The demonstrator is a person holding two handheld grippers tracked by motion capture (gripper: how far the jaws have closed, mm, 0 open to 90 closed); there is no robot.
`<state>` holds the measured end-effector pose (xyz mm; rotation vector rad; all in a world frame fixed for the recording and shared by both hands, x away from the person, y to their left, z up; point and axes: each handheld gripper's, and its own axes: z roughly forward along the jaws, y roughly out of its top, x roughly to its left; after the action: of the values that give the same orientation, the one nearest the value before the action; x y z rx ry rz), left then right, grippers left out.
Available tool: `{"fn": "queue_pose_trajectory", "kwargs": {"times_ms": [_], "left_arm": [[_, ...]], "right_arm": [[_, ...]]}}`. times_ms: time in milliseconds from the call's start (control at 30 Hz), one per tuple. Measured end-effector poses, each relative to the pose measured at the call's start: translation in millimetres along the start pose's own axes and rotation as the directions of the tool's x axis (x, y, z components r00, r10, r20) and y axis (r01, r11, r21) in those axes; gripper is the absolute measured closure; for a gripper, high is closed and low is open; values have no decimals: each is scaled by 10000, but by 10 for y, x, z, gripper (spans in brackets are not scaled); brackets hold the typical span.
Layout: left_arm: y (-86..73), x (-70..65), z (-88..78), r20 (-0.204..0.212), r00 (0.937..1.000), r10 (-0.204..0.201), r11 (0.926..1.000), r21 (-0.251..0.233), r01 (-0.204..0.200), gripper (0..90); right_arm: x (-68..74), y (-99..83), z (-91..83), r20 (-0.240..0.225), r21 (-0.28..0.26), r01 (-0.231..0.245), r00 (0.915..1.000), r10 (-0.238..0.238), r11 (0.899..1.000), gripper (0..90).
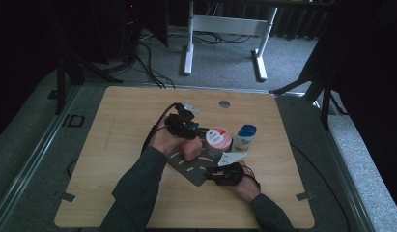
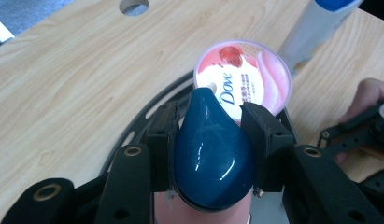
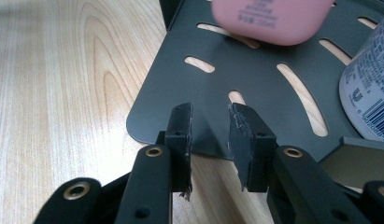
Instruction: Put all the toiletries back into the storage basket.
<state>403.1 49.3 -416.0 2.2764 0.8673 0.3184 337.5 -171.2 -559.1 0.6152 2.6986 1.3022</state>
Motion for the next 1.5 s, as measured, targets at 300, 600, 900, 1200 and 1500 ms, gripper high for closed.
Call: {"fn": "queue_pose_trajectory", "kwargs": {"times_ms": [300, 600, 900, 1200, 1500], "left_arm": [[74, 49, 58, -115, 9998, -156, 9998, -160, 154, 586], [127, 83, 165, -288, 9993, -222, 9997, -46, 220, 585], [205, 99, 242, -509, 9986, -175, 9998, 37, 178, 586], [199, 160, 308, -582, 9971, -481, 9988, -60, 479, 585], [198, 208, 347, -606, 9959, -676, 9975, -250, 662, 585]], "right_arm": [[3, 0, 1, 16, -4, 1, 10000, -1, 10000, 693], [4, 0, 1, 26, -6, 10, 10000, -10, 10000, 695], [6, 0, 2, 50, -7, 23, 10000, -23, 10000, 695], [5, 0, 2, 46, -6, 32, 10000, -32, 10000, 695], [4, 1, 1, 42, -4, 33, 10000, -33, 10000, 695]]}}
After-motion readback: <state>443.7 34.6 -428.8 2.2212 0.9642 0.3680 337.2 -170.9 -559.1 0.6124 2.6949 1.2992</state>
